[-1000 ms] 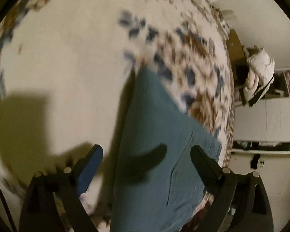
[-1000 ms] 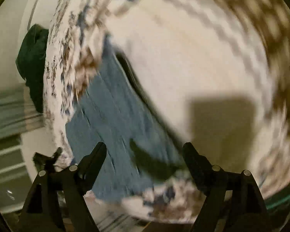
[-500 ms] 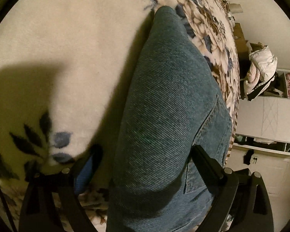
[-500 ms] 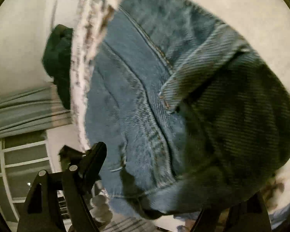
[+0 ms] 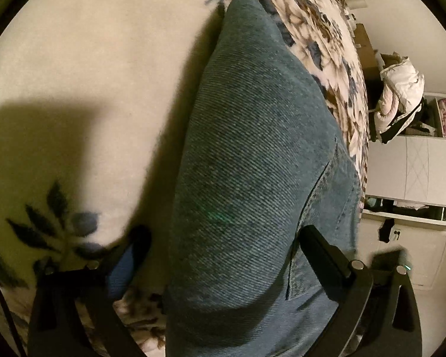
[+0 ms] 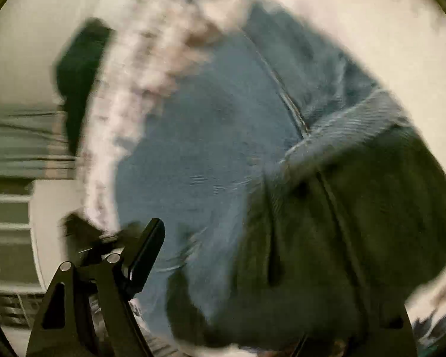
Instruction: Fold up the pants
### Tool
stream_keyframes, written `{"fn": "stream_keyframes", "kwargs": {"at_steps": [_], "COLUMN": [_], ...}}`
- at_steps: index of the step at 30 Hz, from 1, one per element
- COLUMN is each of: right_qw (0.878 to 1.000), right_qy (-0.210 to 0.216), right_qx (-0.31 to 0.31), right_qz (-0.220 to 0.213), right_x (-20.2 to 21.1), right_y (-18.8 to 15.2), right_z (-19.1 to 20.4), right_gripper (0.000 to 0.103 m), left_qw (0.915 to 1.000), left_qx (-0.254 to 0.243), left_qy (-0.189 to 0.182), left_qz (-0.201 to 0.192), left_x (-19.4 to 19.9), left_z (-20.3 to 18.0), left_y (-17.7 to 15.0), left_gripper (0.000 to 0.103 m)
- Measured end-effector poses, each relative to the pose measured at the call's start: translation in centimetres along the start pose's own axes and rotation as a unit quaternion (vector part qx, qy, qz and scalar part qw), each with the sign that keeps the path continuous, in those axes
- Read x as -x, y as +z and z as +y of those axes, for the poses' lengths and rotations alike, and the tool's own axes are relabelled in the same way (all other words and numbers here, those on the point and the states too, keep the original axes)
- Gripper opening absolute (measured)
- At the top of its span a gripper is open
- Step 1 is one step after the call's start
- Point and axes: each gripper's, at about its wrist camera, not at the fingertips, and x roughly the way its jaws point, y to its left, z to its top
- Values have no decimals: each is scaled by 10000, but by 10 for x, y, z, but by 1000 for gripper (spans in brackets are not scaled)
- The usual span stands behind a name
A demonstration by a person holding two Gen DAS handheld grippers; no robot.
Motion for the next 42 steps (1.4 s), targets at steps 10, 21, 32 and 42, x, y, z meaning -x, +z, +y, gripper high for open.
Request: {"fn": "stream_keyframes", "kwargs": {"at_steps": [10, 21, 32, 42], "right_qw": [9961, 9973, 9870, 9740], "right_qy": [689, 700, 1268, 1542], "right_qx": [390, 96, 637, 1274], "right_qz": [378, -211, -762, -1063], "right_x": [-25, -11, 59, 53], "right_y": [3, -4, 16, 146], "right_z": [-5, 36, 121, 233], "right_gripper": [86, 31, 29, 29], "left_qw": [9998, 9956, 9804, 9674], "left_qx": [-199, -761, -1157, -1456], "left_qy": [-18, -57, -681, -769], "left_qz": [54, -546, -1444, -1923], "left_x": [-1, 33, 123, 151], "left_z": [0, -38, -101, -152], "left_y": [-1, -22, 12, 151], "left_gripper": [103, 25, 24, 24]}}
